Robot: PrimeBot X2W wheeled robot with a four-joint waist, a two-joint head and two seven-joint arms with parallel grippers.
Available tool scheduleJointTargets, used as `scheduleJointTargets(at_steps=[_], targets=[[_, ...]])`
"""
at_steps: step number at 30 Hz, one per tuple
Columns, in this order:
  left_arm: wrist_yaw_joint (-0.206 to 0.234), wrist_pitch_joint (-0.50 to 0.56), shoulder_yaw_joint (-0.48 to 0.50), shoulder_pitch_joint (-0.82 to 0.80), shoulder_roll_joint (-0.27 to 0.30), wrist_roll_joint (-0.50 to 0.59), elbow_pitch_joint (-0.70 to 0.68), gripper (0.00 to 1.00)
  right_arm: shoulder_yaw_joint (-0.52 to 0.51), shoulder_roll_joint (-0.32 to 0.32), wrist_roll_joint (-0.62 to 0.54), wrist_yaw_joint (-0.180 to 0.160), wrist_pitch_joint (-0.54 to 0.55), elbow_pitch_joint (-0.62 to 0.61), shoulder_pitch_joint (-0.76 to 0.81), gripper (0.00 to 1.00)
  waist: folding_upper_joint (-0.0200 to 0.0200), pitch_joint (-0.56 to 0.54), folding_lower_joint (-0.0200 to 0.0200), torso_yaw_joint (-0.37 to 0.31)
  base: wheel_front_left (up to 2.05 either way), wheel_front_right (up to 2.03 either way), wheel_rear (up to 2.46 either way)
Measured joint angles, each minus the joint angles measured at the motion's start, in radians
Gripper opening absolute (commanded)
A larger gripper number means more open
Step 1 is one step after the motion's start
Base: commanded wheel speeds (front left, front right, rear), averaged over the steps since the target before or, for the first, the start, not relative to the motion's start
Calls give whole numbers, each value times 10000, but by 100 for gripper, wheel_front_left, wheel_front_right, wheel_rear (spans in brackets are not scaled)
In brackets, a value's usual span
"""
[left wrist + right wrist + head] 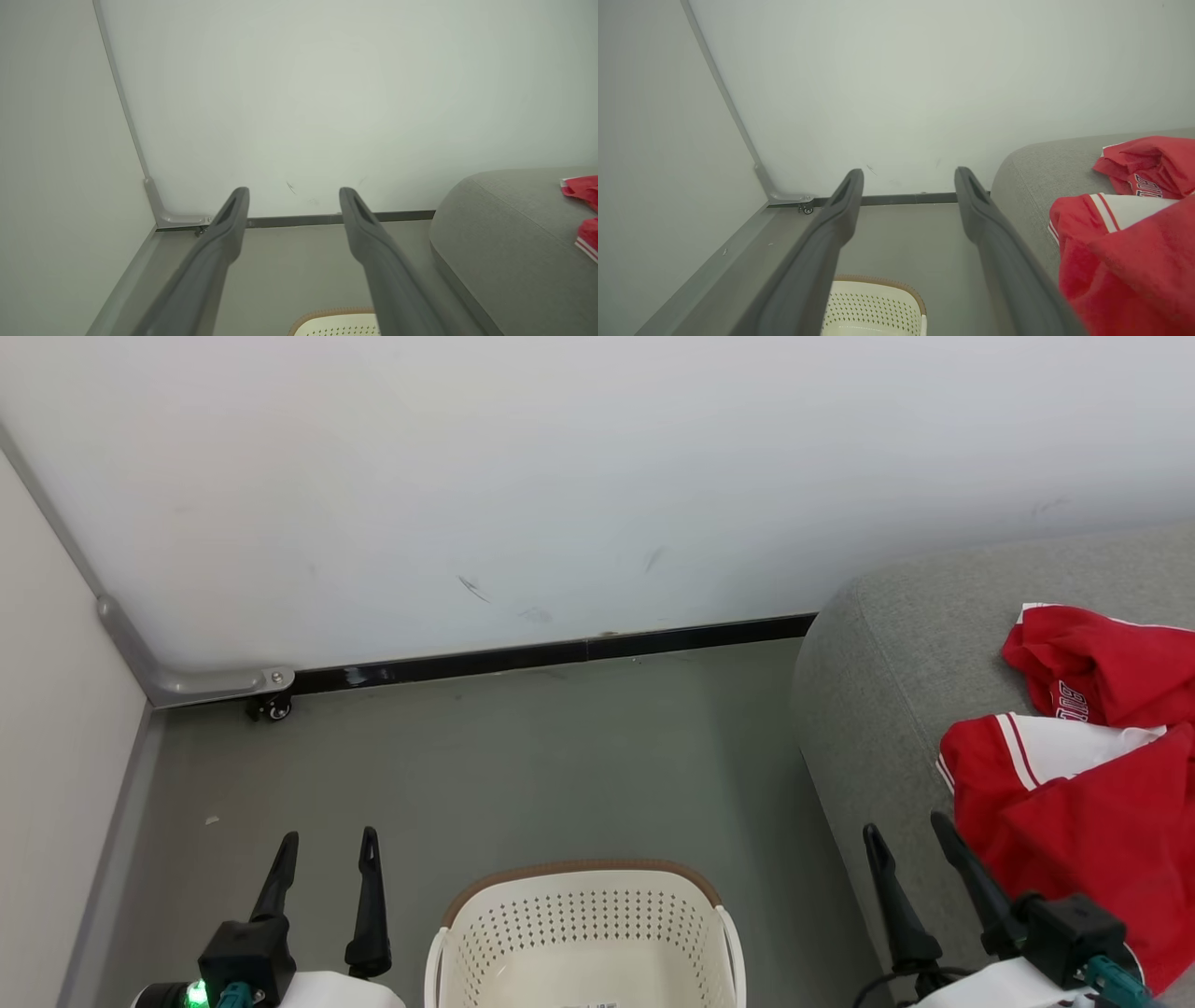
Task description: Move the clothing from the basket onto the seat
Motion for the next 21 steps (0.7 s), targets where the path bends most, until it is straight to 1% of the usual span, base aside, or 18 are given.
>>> scheduleJointTargets(at_steps=[3, 8, 21], targets=[[73, 0, -10, -11, 21, 61, 23, 100, -17, 15, 0, 0, 52, -4, 76, 100, 0, 23, 0, 25, 0, 0, 0], [75, 4, -15, -12, 25, 61, 150, 100, -44, 42, -13, 0, 54, -48, 76, 100, 0, 54, 0, 56, 0, 0, 0], [176, 29, 81, -13, 38, 46, 364, 100, -418, 94, -144, 0, 54, -211, 77, 100, 0, 60, 0, 27, 0, 0, 0]])
